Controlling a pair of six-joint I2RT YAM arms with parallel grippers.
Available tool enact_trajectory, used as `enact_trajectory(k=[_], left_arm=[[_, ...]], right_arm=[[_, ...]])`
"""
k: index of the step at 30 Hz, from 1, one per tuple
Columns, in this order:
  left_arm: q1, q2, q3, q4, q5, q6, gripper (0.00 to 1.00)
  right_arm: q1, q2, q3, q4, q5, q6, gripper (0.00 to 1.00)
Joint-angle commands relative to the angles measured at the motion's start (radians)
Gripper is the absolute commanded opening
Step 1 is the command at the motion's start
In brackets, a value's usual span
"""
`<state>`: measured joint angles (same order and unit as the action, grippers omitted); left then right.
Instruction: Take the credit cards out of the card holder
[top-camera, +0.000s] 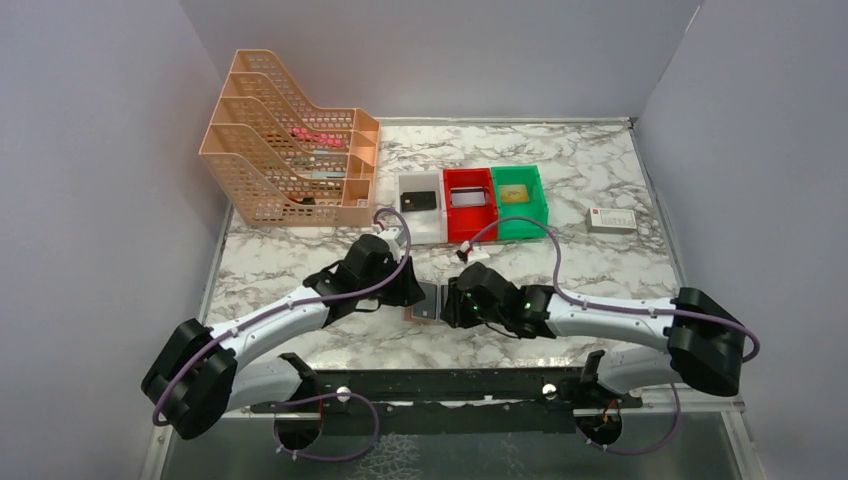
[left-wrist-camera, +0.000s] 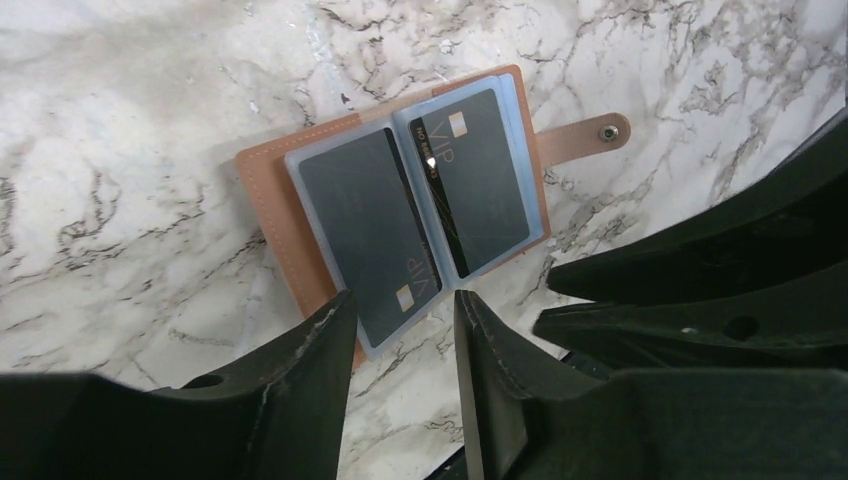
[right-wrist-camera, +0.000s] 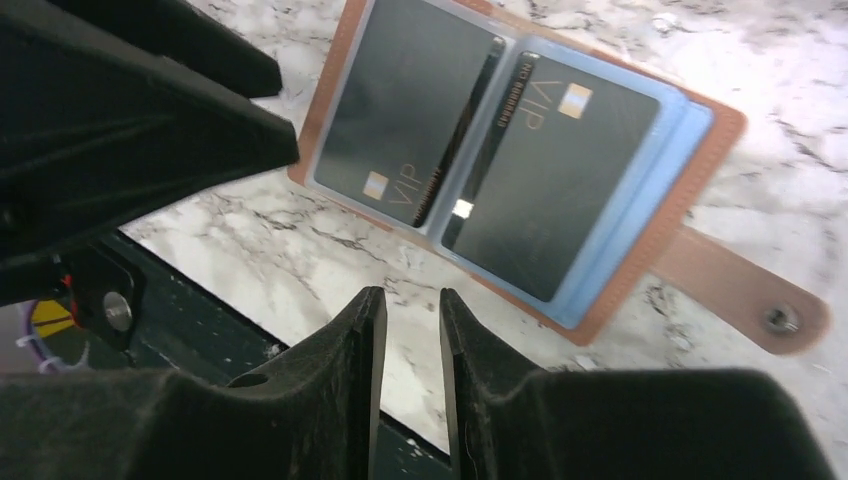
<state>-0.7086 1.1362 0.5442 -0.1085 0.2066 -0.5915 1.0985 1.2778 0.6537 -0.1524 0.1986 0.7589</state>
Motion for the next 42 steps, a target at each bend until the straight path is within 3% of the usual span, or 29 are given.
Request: enact_trajectory(k=[1,6,16,24,31,42], left_arm=[[-0.015,0.049,0.036,0.059,0.063,0.019,0.41],[-0.023,0.112,0.039,0.059,0.081,0.032,0.33],[-0.030,0.181,0.019,0.055,0.050,0.053,0.29],[-0.035,0.181,-0.004,0.016,-0.041,0.046,0.34],[-0.043,0.227,-0.001,0.023,-0.023,0.060,0.36],[-0.078,0.258,-0.001,0.032,-0.054,0.053,0.08]], right_arm=[[-0.035,0.111,0.055,0.081,-0.101,0.063,0.32],[-0.101,0.207,0.049,0.179,-0.189,0.104,0.32],[-0.169,0.254,0.035,0.257,-0.268,0.095,0.33],[-0.172,0.335,0.047,0.201,-0.231,0.143,0.33],[-0.172,0.354,0.038,0.206,-0.238,0.165,0.33],[-0.172,0.282,0.099,0.126,-0.235,0.099,0.33]])
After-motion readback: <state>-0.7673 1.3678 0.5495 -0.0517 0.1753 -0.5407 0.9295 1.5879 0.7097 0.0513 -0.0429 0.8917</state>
